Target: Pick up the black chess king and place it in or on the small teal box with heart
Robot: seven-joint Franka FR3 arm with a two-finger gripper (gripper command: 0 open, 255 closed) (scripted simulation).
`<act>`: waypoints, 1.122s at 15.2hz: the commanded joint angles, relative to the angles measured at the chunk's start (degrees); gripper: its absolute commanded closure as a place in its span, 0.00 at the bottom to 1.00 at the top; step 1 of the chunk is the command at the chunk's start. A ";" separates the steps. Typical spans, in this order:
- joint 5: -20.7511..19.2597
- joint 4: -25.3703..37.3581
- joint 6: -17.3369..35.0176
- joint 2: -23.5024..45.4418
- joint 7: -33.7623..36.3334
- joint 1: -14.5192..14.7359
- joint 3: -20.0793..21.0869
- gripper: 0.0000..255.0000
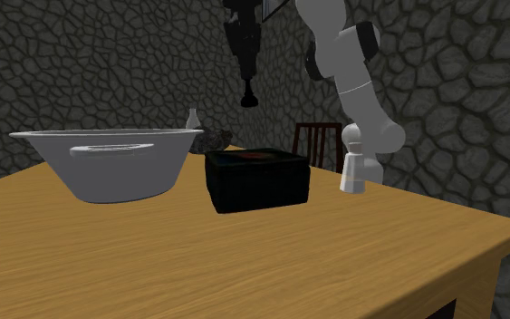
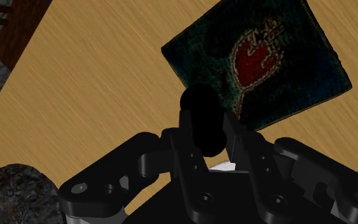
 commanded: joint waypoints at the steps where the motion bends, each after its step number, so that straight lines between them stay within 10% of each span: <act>1: -0.56 1.20 -0.27 1.62 2.19 2.44 0.05 1.00; 17: 5.18 -21.81 16.31 -5.16 3.76 -6.71 1.41 1.00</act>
